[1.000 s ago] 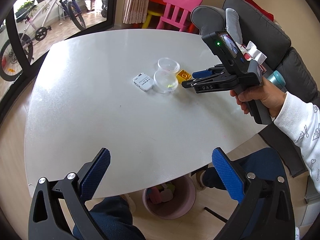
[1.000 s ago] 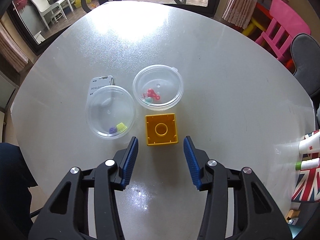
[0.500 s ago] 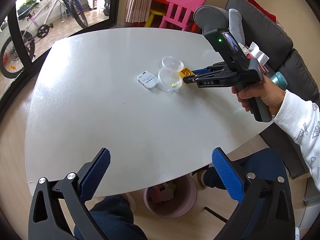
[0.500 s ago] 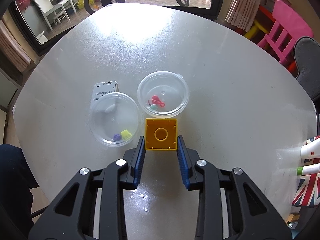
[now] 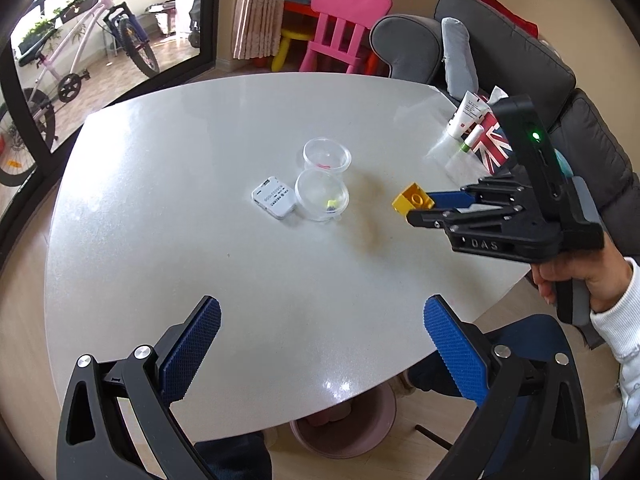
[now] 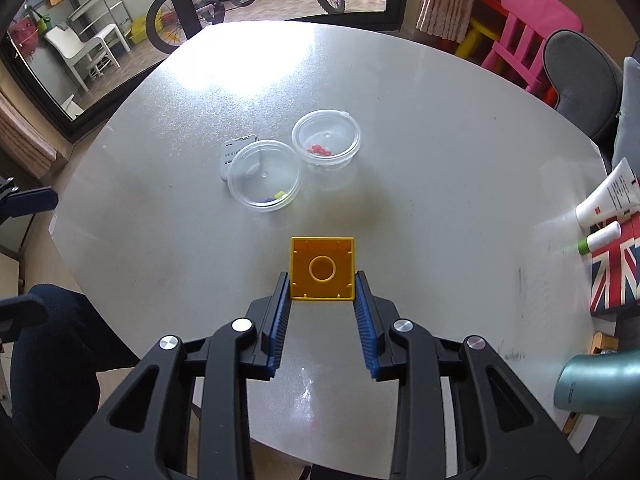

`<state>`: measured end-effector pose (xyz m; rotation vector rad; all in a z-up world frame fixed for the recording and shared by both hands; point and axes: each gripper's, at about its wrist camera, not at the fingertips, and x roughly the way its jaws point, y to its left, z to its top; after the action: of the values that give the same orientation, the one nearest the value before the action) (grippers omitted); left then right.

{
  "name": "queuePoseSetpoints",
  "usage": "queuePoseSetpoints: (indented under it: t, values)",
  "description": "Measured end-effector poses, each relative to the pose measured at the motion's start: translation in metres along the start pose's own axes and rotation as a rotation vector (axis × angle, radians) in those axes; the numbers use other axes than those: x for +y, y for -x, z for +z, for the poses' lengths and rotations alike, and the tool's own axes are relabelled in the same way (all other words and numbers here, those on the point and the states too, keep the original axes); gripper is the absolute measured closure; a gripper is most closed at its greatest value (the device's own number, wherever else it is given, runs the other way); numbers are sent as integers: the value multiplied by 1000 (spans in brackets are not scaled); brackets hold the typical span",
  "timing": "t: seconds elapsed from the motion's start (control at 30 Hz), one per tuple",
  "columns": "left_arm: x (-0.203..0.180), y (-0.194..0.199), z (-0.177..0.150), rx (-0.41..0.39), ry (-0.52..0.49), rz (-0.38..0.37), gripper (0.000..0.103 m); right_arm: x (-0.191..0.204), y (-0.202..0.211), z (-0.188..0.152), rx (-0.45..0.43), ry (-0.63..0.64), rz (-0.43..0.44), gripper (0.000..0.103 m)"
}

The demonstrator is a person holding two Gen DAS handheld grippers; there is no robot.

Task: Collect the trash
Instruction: 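Grasp the clear plastic tub with the left gripper while the right holds the yellow block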

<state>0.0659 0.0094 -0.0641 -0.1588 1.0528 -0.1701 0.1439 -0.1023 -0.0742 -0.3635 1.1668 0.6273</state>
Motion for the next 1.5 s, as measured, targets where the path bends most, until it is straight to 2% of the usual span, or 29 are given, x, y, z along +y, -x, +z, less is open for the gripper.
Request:
queuePoseSetpoints:
  t: [0.23, 0.5, 0.77, 0.93, 1.0, 1.07, 1.1, 1.2, 1.5]
  values:
    - [-3, -27, 29, -2, -32, 15, 5, -9, 10, -9, -17, -38, 11, 72]
    - [-4, -72, 55, 39, -76, 52, 5, -15, 9, -12, -15, -53, 14, 72]
    - [-9, -110, 75, 86, -130, 112, 5, -20, 3, -13, -5, -65, 13, 72]
    - [-12, -130, 75, 108, -170, 154, 6, -25, 1, -15, 0, -74, 10, 72]
    - [-14, -135, 76, 111, -184, 159, 9, -27, 1, -16, 2, -78, 9, 72]
    - [-14, -141, 76, 123, -192, 169, 24, -28, 0, -16, 4, -82, 9, 72]
    - [-13, -145, 77, 129, -192, 172, 26, -28, 0, -16, 4, -84, 9, 72]
    - [-12, -149, 77, 137, -198, 182, 46, -31, 0, -18, 0, -91, 11, 72]
    - [-13, -140, 76, 108, -185, 154, 46, -29, 0, -16, -12, -86, 17, 72]
